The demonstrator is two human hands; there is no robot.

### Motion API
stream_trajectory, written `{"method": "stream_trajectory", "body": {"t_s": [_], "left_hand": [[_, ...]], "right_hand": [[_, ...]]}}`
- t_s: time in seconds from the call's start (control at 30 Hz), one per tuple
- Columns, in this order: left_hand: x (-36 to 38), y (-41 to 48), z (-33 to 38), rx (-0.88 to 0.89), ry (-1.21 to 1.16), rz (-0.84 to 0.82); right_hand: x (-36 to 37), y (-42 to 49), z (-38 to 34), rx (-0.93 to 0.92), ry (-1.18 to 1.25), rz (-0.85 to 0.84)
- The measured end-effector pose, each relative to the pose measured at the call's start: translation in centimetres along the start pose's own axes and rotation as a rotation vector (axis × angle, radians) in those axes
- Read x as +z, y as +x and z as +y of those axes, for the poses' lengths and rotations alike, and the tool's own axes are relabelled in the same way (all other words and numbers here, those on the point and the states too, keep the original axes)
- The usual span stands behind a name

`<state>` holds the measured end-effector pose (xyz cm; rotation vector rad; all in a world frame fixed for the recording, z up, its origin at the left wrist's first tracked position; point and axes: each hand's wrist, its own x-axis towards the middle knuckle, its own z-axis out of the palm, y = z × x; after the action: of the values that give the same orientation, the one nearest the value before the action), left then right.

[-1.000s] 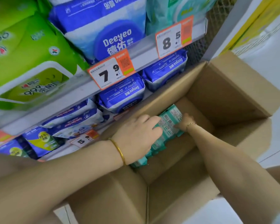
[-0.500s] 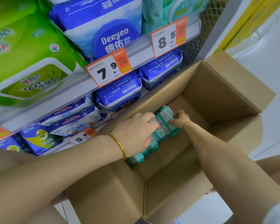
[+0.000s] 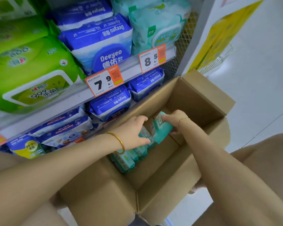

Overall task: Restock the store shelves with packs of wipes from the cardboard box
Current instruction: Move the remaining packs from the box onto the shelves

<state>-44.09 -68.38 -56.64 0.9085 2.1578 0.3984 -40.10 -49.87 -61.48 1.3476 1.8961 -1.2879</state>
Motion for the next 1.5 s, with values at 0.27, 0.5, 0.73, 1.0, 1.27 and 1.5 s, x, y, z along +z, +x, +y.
{"method": "stream_trajectory", "body": {"t_s": [0.27, 0.5, 0.73, 1.0, 1.27, 1.5], "left_hand": [[-2.6, -2.1, 2.0, 0.152, -0.001, 0.483], [-5.9, -4.6, 1.9, -0.086, -1.182, 0.226], [-6.5, -5.8, 1.6, -0.079, -1.399, 0.213], [-6.9, -6.2, 1.3, -0.084, -1.383, 0.189], [-13.0, -9.7, 4.3, 0.273, -0.993, 0.527], [-25.9, -12.7, 10.5, 0.434, -0.583, 0.972]], "right_hand": [[-1.3, -11.5, -3.7, -0.2, 0.433, -0.323], [-3.4, -12.4, -5.0, -0.5, 0.03, 0.08], [-3.3, -12.2, -5.1, -0.475, 0.324, -0.289], [-3.2, -11.9, -5.1, -0.668, 0.21, -0.441], [-6.5, -16.6, -9.5, -1.056, 0.487, -0.202], [-12.1, -23.8, -20.4, -1.395, 0.605, -0.065]]}}
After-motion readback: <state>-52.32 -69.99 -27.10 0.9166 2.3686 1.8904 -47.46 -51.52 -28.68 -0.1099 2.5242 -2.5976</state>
